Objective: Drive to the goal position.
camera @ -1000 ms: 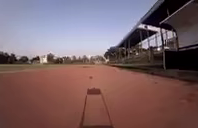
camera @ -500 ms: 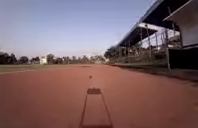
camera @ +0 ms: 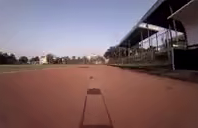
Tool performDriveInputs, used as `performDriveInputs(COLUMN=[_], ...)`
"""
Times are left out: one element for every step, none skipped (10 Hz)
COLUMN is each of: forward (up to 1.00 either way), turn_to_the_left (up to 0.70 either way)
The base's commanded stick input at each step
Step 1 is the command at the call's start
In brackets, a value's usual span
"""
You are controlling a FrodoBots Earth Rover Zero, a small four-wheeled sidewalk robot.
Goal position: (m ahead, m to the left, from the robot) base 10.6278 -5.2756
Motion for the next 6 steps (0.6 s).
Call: performDriveInputs(forward=[0.7,0.7,0.7,0.7,0.7,0.7], turn_to_the_left=[-0.1,-0.13,-0.14,-0.14,-0.14,-0.14])
